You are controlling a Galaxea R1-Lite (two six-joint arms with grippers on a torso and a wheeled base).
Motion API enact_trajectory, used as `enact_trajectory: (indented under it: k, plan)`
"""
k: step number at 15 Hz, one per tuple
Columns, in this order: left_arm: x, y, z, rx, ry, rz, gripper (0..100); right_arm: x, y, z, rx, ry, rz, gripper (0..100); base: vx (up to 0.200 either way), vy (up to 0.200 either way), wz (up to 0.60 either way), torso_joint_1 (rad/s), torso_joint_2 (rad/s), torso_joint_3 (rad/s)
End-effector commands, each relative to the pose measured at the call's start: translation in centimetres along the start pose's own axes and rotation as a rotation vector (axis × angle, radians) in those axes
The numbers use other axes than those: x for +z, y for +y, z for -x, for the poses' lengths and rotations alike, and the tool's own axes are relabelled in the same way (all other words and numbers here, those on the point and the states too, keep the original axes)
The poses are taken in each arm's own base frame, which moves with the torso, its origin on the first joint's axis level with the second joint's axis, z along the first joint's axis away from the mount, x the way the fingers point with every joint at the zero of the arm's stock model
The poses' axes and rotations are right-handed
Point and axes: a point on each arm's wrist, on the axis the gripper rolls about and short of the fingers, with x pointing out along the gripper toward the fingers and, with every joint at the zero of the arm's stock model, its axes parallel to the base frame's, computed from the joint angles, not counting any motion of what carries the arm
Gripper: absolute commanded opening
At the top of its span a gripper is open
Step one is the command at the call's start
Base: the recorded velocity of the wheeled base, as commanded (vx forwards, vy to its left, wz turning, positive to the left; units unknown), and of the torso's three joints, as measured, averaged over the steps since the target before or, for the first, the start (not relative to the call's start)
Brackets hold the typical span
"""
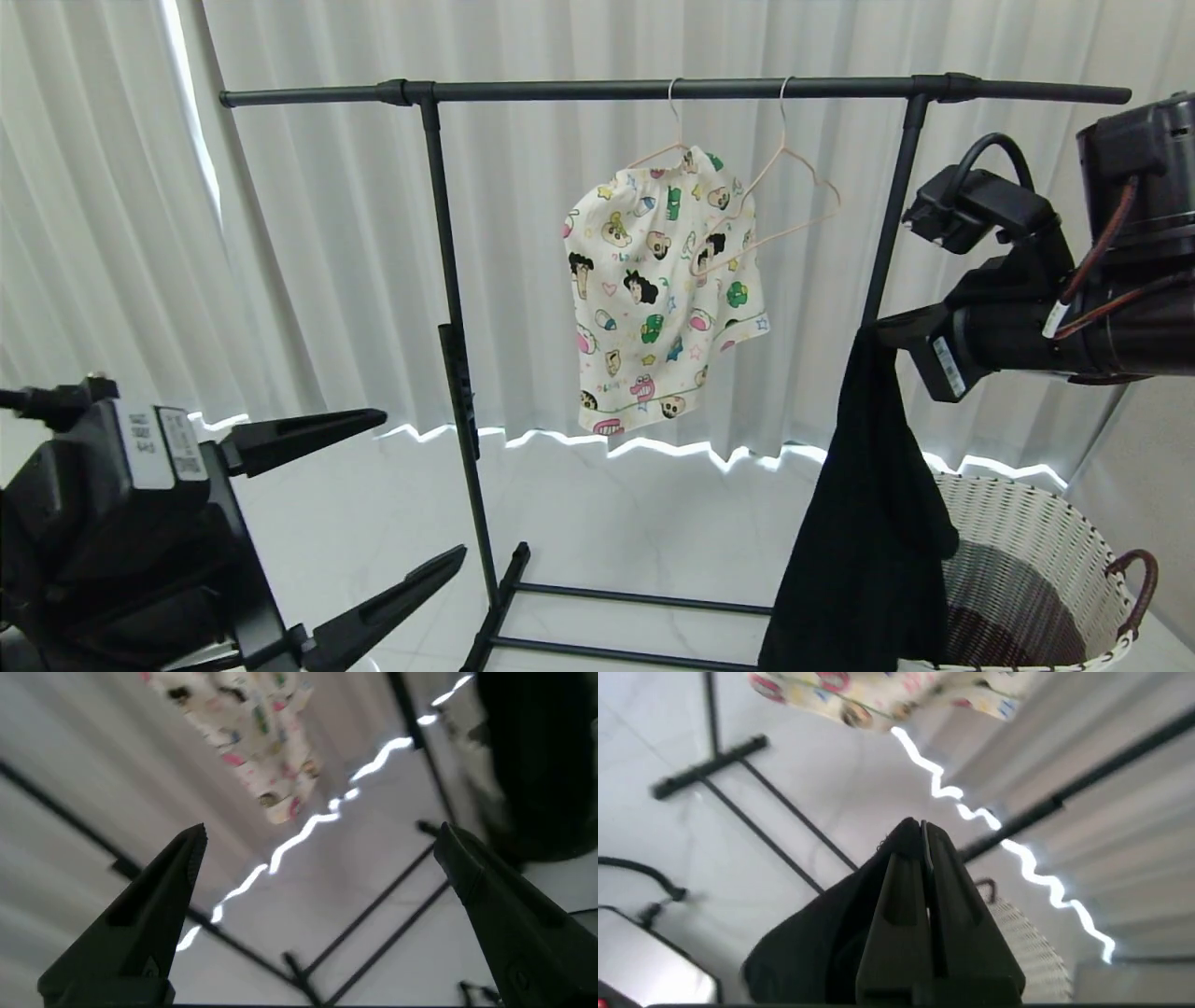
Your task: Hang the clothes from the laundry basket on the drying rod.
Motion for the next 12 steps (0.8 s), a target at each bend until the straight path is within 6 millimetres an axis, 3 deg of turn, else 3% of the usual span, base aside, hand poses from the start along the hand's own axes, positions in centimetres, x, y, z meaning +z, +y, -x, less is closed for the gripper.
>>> enact_trajectory:
  k: [1, 5, 7, 12]
  plan:
    - [2.5, -0.5, -3.4, -0.112, -0.045, 0.085, 100, 1.2, 1.8, -1.3, 0.066, -0.016, 0.004, 0, 0.000, 0.000, 0.00, 0.000, 0.00, 0.000]
    - [6.8, -2.0, -8.7, -0.047, -0.048, 0.312, 100, 3.2, 5.9, -2.0, 0.194, -0.061, -0.031, 0, 0.000, 0.000, 0.00, 0.000, 0.00, 0.000]
    - [5.3, -3.7, -11.6, 0.059, 0.079, 0.338, 100, 4.1, 8.2, -1.7, 0.266, -0.083, -0.041, 0, 0.000, 0.000, 0.00, 0.000, 0.00, 0.000]
    - [4.9, -5.6, -12.0, -0.002, 0.108, 0.363, 100, 4.5, 10.3, -0.5, 0.364, -0.115, -0.009, 0, 0.000, 0.000, 0.00, 0.000, 0.00, 0.000]
